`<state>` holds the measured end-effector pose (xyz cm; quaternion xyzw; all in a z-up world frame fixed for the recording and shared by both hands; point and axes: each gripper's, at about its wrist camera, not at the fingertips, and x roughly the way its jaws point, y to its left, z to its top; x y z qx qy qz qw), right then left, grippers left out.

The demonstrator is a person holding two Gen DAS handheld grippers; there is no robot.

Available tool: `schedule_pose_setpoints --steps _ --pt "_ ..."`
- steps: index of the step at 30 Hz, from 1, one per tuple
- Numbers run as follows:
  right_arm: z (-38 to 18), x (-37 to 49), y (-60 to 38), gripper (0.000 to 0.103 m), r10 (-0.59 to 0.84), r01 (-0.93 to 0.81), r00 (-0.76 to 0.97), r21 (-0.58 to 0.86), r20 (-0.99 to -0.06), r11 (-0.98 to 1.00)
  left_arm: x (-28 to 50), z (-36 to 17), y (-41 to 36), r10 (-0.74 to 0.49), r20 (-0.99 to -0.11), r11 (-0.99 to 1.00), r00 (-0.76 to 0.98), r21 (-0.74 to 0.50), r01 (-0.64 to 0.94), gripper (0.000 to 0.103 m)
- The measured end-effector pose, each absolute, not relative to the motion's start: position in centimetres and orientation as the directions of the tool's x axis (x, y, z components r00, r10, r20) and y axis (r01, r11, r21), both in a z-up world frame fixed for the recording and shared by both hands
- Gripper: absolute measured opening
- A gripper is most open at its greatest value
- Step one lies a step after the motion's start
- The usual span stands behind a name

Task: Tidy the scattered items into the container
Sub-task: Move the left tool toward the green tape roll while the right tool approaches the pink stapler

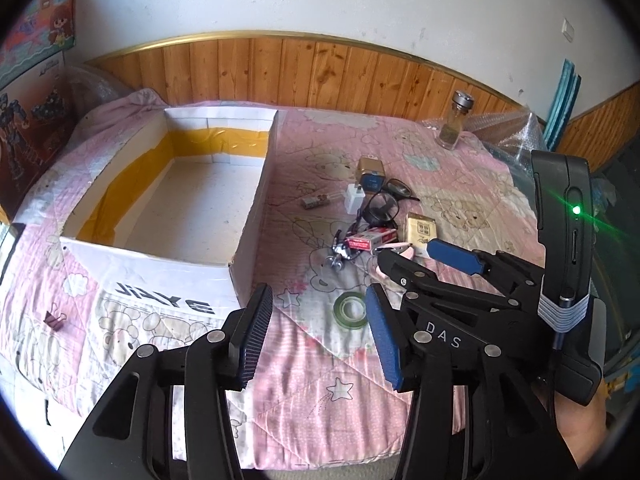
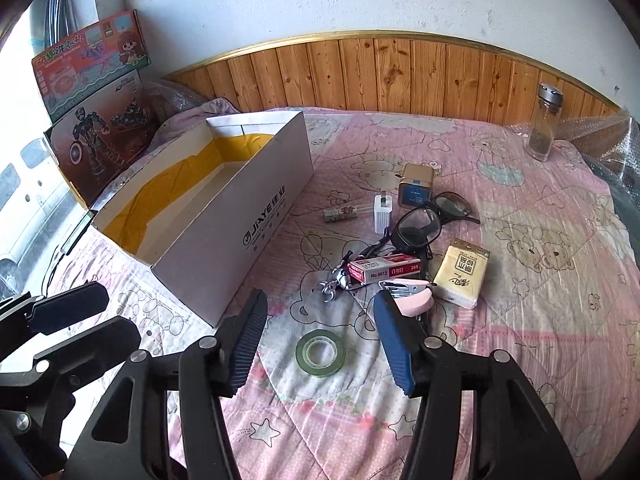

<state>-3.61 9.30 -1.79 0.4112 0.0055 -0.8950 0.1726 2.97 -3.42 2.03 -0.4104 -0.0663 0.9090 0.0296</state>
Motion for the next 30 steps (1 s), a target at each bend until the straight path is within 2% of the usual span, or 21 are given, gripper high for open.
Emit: schedule_pose_setpoints --steps 8,22,30 --pt "-3.2 -5.2 9.1 0.057 -0.299 0.305 -0.572 0.14 -0.764 -0.942 2.4 1.4 -3.4 0.13 -0.739 -0.988 -0.661 -0.151 -0.026 0.056" --pt "-6.4 -8.3 11.3 0.057 -0.278 0.256 -0.522 0.163 -0.807 -0.953 -0.5 -1.4 -0.8 0.203 -0.769 -0.979 -0.606 -0.178 -0.101 0.057" --pt "-8.3 -10.2 16.5 0.057 -0.243 0.142 -0.518 0.198 -0.82 -0.97 -3.1 -4.1 0.9 0.245 -0.803 -0.97 -0.543 -0.199 -0.143 0.057"
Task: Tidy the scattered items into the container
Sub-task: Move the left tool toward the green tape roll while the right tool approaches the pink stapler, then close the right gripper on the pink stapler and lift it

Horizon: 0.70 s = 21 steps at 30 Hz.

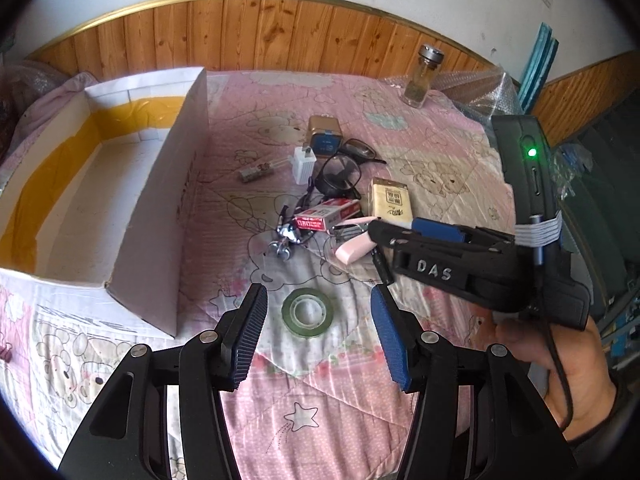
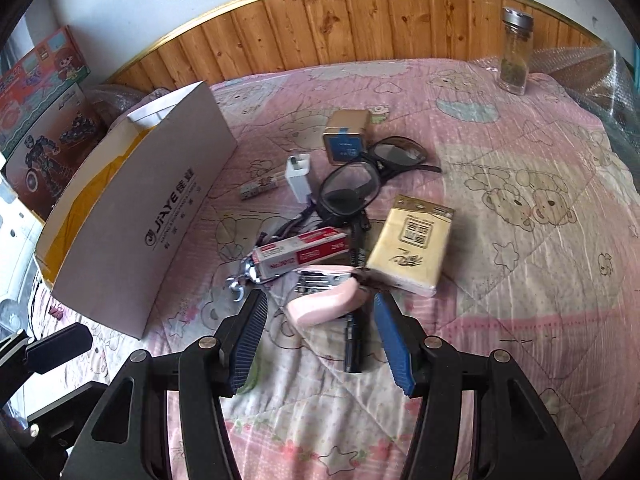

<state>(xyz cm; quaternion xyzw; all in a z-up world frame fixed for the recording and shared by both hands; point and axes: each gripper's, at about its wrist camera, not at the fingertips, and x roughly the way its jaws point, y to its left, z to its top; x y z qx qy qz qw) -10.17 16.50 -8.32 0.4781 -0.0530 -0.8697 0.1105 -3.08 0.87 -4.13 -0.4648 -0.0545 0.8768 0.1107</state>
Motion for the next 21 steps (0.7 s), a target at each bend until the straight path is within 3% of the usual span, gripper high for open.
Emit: schedule_pose_setpoints --steps 5,21 --pt "-9.9 -11.5 19.3 0.057 -0.221 0.079 -0.493 0.21 -0.842 -0.975 -4.8 -7.3 1.6 0.261 -0.841 -0.965 -0.474 -0.219 -0.145 0.057" --pt "-14.1 -13.2 17.4 0.052 -0.438 0.133 -0.392 0.421 -0.809 -0.897 -6.8 -13.9 2.0 0.275 -0.874 -0.961 -0.4 -0.234 -0.149 0.057"
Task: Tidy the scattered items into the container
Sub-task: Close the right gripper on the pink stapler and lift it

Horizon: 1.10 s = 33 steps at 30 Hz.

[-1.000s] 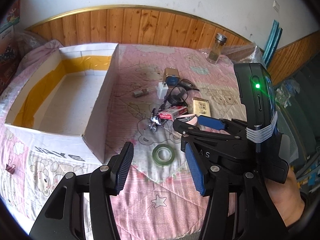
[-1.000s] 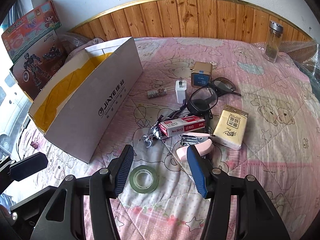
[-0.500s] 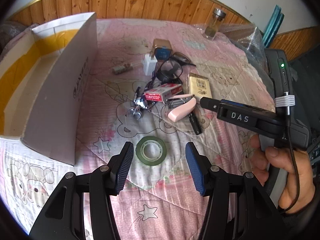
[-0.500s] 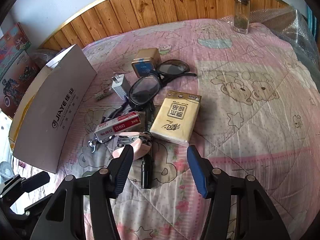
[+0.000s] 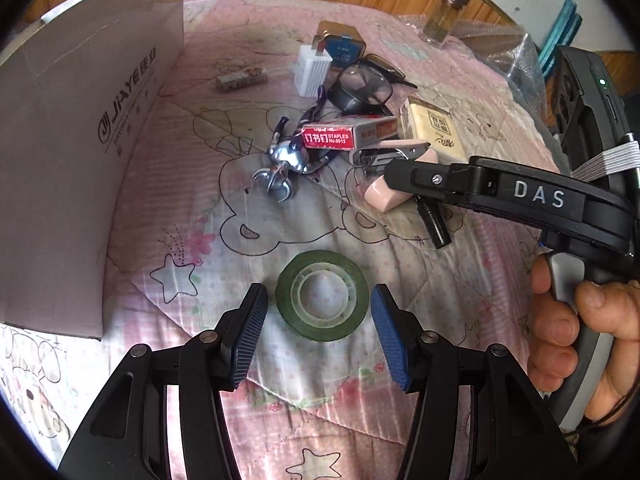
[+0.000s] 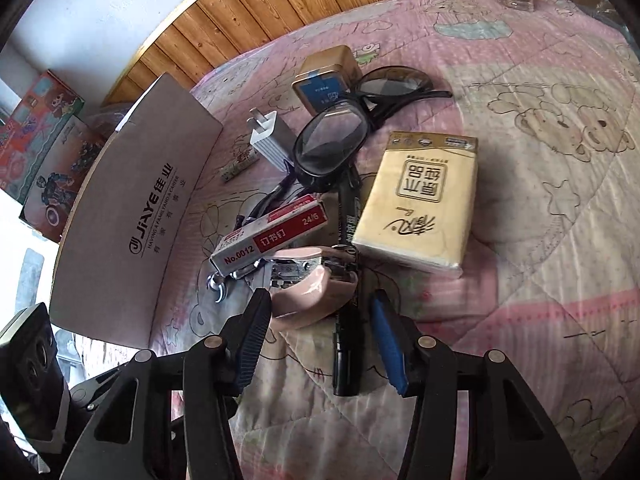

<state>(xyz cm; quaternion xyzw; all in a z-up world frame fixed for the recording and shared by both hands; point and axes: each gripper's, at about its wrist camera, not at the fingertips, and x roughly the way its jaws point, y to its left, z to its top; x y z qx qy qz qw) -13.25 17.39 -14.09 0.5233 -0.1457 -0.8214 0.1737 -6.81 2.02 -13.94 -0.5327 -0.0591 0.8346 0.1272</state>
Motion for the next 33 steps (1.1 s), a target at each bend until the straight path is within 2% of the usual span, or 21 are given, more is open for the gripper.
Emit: schedule_pose_setpoints --steps 3,5,6,13,17,18,19,20,23,24,25,27,30,33 --pt "-13.6 -13.5 16.3 0.039 -0.453 0.168 -0.402 0.422 -0.796 -0.891 -7.1 -14.0 2.1 0.28 -0.864 -0.959 -0.419 -0.229 -0.168 0.056" --pt "-12.7 -13.7 15.8 0.026 -0.446 0.187 -0.424 0.406 -0.788 -0.895 -7.3 -13.9 2.0 0.288 -0.857 -0.957 -0.426 -0.237 -0.17 0.054" --pt "-12.2 -13.9 15.6 0.026 -0.441 0.198 -0.43 0.394 -0.788 -0.898 -7.4 -13.9 1.8 0.296 -0.855 -0.954 -0.426 -0.247 -0.169 0.051" --pt "-12.1 -16.8 14.0 0.03 -0.401 0.238 -0.436 0.326 -0.806 -0.915 -7.8 -14.1 1.8 0.31 -0.84 -0.951 -0.445 -0.261 -0.168 0.052" --pt "-13.2 -17.8 13.2 0.028 -0.399 0.251 -0.418 0.318 -0.816 -0.914 -7.7 -14.0 1.5 0.339 -0.827 -0.94 -0.449 -0.282 -0.191 0.049" --pt "-13.1 -17.8 13.2 0.027 -0.402 0.251 -0.42 0.321 -0.814 -0.913 -7.6 -14.0 1.0 0.355 -0.821 -0.935 -0.448 -0.298 -0.193 0.043" --pt "-12.9 -17.8 13.3 0.027 -0.406 0.249 -0.42 0.327 -0.811 -0.911 -7.6 -14.1 0.7 0.366 -0.82 -0.93 -0.441 -0.312 -0.193 0.019" --pt "-12.8 -17.6 13.4 0.027 -0.412 0.248 -0.422 0.335 -0.807 -0.909 -7.6 -14.2 0.6 0.37 -0.825 -0.929 -0.428 -0.315 -0.195 0.019" --pt "-12.6 -17.1 13.5 0.027 -0.42 0.248 -0.423 0.344 -0.802 -0.906 -7.4 -14.3 0.5 0.365 -0.83 -0.93 -0.422 -0.304 -0.206 0.019" --pt "-12.6 -16.9 13.5 0.027 -0.42 0.244 -0.423 0.345 -0.803 -0.906 -7.3 -14.2 0.6 0.354 -0.835 -0.934 -0.422 -0.29 -0.208 0.023" --pt "-12.7 -16.7 13.5 0.027 -0.42 0.242 -0.423 0.347 -0.803 -0.906 -7.2 -14.0 0.9 0.355 -0.833 -0.933 -0.424 -0.286 -0.221 0.039" --pt "-12.6 -16.3 13.7 0.027 -0.418 0.233 -0.425 0.349 -0.803 -0.907 -6.9 -13.5 1.6 0.356 -0.825 -0.93 -0.44 -0.267 -0.252 0.053" --pt "-12.1 -15.6 13.8 0.027 -0.419 0.233 -0.435 0.35 -0.797 -0.907 -6.6 -14.0 2.9 0.321 -0.844 -0.935 -0.43 -0.209 -0.287 0.055" --pt "-12.0 -15.0 13.7 0.027 -0.415 0.238 -0.439 0.342 -0.797 -0.909 -6.2 -14.6 4.5 0.25 -0.846 -0.937 -0.471 -0.089 -0.337 0.055"
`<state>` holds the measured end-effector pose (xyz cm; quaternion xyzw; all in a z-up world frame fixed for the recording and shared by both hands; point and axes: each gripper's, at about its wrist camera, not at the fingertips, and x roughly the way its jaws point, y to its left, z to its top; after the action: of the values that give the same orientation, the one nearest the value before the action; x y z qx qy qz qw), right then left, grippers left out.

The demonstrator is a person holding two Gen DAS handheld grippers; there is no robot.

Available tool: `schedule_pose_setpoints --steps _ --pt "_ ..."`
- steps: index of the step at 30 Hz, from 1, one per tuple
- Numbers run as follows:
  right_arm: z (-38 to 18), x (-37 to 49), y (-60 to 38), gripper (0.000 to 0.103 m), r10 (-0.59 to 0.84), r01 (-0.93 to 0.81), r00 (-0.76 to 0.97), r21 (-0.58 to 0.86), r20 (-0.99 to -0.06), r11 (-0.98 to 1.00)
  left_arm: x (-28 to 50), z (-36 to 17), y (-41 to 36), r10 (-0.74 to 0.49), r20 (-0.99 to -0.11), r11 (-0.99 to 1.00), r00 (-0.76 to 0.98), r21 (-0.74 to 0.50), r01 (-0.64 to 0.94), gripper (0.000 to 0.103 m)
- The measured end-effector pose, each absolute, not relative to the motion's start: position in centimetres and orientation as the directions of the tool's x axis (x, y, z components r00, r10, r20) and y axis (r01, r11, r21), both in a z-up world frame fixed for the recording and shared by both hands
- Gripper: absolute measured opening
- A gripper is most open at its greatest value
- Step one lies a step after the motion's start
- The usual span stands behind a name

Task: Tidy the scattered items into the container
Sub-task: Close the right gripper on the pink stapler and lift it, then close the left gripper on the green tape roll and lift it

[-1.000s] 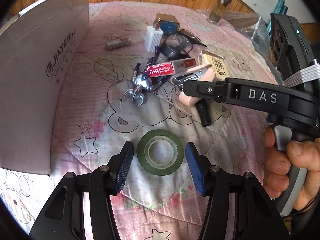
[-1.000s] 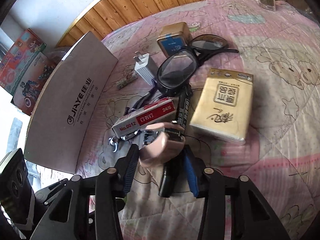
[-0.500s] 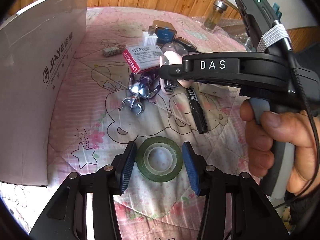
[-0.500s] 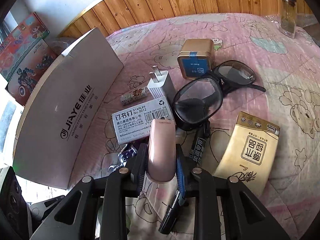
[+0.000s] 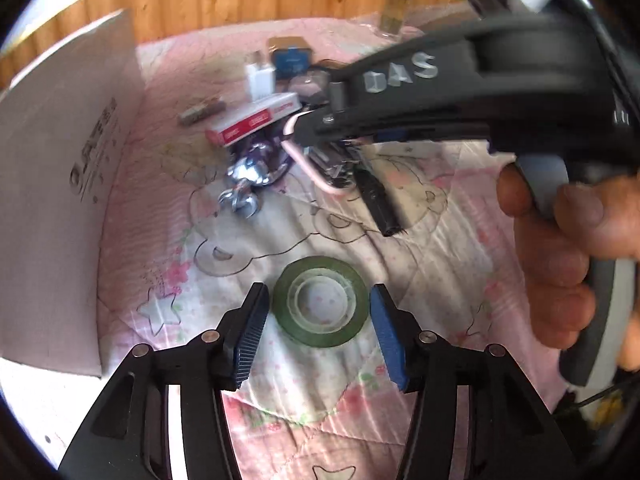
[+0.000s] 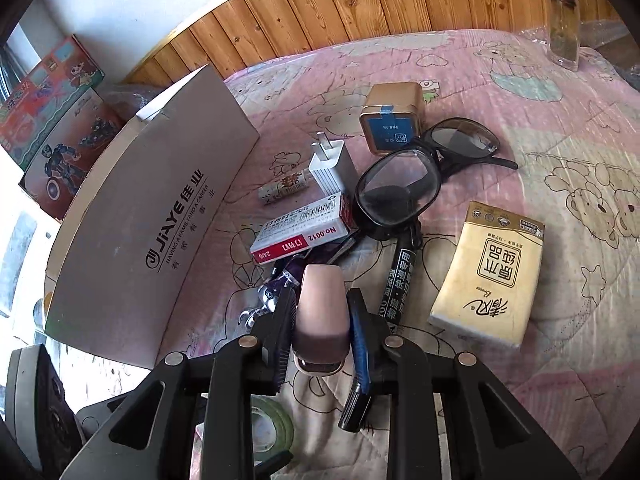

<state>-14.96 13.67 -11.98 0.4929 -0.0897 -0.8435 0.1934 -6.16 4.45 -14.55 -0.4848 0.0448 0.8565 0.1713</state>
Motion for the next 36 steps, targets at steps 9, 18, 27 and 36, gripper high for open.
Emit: schedule_pose_setpoints --steps 9,18,27,36 --pt "-11.2 -13.6 14.1 0.027 -0.425 0.253 -0.459 0.344 -0.78 -0.904 -6.6 -13.0 2.9 0.281 -0.825 -0.947 -0.49 -0.154 -0.282 0.049" --pt "-10.0 -11.7 14.3 0.027 -0.442 0.275 -0.469 0.349 -0.765 -0.896 -7.4 -10.8 2.0 0.217 -0.841 -0.972 -0.496 -0.138 -0.191 0.049" --pt "-9.6 -9.4 14.4 0.027 -0.448 0.277 -0.471 0.354 -0.76 -0.893 -5.6 -8.6 1.3 0.171 -0.847 -0.983 -0.504 -0.108 -0.152 0.049" --pt "-8.9 -7.5 14.1 0.027 -0.446 0.295 -0.478 0.339 -0.757 -0.893 -4.3 -6.8 0.8 0.152 -0.837 -0.987 -0.526 -0.101 -0.123 0.049"
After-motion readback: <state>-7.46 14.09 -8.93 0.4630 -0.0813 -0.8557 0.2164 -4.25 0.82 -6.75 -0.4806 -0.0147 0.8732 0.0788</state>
